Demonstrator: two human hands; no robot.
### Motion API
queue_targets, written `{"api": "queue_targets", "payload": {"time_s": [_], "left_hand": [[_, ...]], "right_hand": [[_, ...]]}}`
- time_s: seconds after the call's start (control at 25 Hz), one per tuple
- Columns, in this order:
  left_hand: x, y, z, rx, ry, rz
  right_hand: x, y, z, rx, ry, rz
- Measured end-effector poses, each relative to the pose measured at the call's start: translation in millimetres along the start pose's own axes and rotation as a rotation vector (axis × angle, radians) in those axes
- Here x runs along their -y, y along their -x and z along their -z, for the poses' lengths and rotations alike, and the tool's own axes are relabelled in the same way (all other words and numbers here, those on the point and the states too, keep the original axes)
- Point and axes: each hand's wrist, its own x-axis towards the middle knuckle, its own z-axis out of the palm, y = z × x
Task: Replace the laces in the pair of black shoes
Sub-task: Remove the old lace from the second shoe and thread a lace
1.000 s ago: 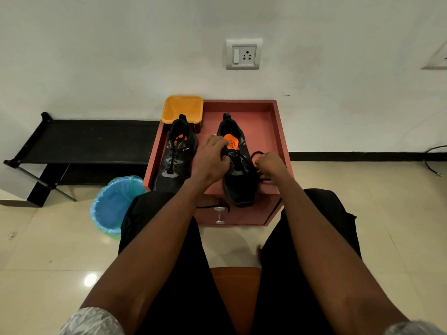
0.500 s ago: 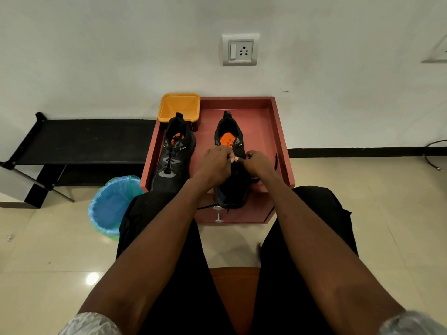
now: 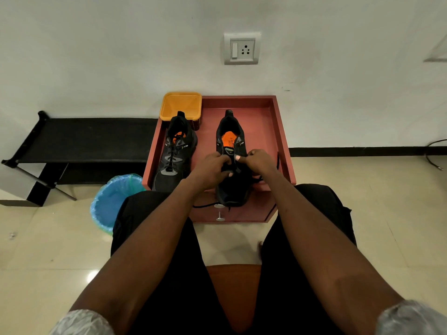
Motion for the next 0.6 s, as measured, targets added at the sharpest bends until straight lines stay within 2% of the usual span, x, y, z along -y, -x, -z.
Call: {"api": "queue_targets", "payload": {"time_s": [0.12,0.2,0.24,0.32,0.4,0.44,0.52,0.6], "left_hand": [[0,-2,-7,-0.006,0.065,0.006],[-4,-1,0,-0.093,0.345,0.071],[-6,-1,6,-0.173,0.510,0.143],[-3,-2,22,-0.435,0.899,0.319],[3,1,37,-0.709,1.288,0.420],[4,1,42,-0.807,1.378,0.440],[4,5,43,-0.857,1.332,0.444],[2,7,38,-0.748,1.153,0.441]], "right_hand": [[-1,-3,-2,-0.004,0.005,-0.017],[-2,-4,0,-0.016,0.040,-0.030],[-4,-5,1,-0.017,0.104,-0.025],[-9,-6,1,-0.014,0.251,-0.014],[-12,-4,1,-0.017,0.265,-0.029],[-13,-5,0,-0.026,0.259,-0.033],[-11,-4,-4,-0.079,0.214,0.008],[-3,2,-11,-0.136,0.020,0.095]]}}
